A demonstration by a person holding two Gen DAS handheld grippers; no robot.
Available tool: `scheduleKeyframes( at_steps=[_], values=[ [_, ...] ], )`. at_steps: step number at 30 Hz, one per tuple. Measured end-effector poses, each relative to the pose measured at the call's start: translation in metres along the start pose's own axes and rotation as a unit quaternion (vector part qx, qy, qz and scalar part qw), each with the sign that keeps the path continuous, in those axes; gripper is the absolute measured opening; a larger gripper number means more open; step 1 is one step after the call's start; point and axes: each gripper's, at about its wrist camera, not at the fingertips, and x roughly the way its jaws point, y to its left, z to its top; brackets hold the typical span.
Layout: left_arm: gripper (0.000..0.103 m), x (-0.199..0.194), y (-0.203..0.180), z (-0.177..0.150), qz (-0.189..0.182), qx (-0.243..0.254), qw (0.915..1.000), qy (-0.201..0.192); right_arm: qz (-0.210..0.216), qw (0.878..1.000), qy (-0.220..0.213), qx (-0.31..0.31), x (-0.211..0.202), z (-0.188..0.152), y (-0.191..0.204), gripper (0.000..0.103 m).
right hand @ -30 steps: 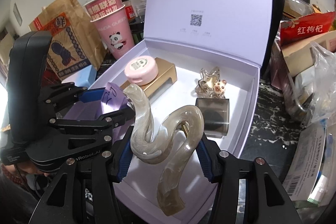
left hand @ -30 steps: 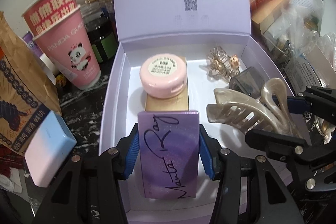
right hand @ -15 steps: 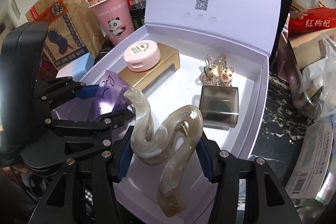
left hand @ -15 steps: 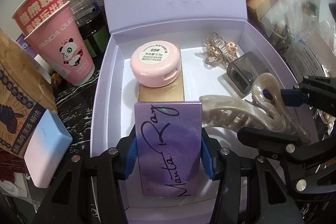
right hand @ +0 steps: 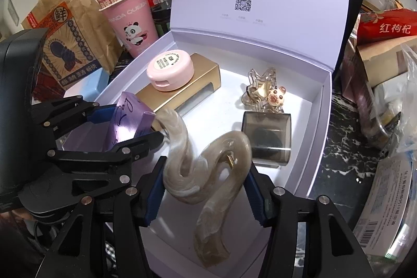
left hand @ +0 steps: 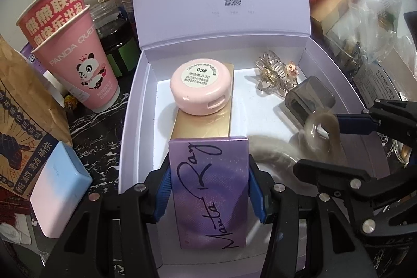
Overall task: Organize rigid objects
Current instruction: 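Lower the palette box and S-shaped clip into the box and open both grippers, then withdraw both open grippers up and away from the box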
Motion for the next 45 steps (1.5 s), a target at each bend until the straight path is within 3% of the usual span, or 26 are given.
scheduleKeyframes(
  at_steps=[16,18,20,23,28,36,39,40,41,45],
  values=[
    [0.051,-0.003,-0.014,-0.002,0.019,0.001,0.9998,0.005,-0.013,0.999,-0.023,0.024,-0.028,-0.007,-0.014,0.063],
    [0.057,-0.003,-0.015,-0.002,0.021,-0.003,0.9997,0.011,-0.016,0.999,-0.026,0.026,-0.033,-0.008,-0.015,0.063],
    [0.082,-0.005,-0.017,-0.003,0.021,-0.009,0.9997,0.01,-0.016,0.999,-0.031,0.027,-0.038,-0.009,-0.016,0.063],
    [0.094,-0.012,-0.021,-0.003,0.014,-0.01,0.9999,0.004,-0.019,0.999,-0.038,0.027,-0.046,-0.01,-0.016,0.063],
    [0.094,-0.01,0.003,0.01,0.024,-0.007,0.9997,-0.005,-0.027,0.998,-0.056,0.025,-0.064,-0.012,-0.014,0.064],
    [0.094,-0.05,0.005,0.003,0.029,-0.007,0.9992,-0.027,-0.034,0.996,-0.077,0.016,-0.089,-0.014,-0.01,0.067],
    [0.094,-0.058,0.0,0.008,0.033,-0.004,0.9987,-0.038,-0.036,0.996,-0.085,0.016,-0.097,-0.014,-0.007,0.08],
    [0.095,-0.063,-0.001,0.009,0.034,-0.002,0.9985,-0.042,-0.035,0.995,-0.088,0.017,-0.101,-0.013,-0.007,0.081],
    [0.103,-0.065,-0.001,0.01,0.036,-0.002,0.9984,-0.044,-0.035,0.995,-0.093,0.017,-0.105,-0.013,-0.006,0.081],
    [0.103,-0.081,-0.001,0.013,0.038,-0.007,0.9973,-0.063,-0.047,0.992,-0.115,0.018,-0.123,-0.013,-0.004,0.085]
  ],
)
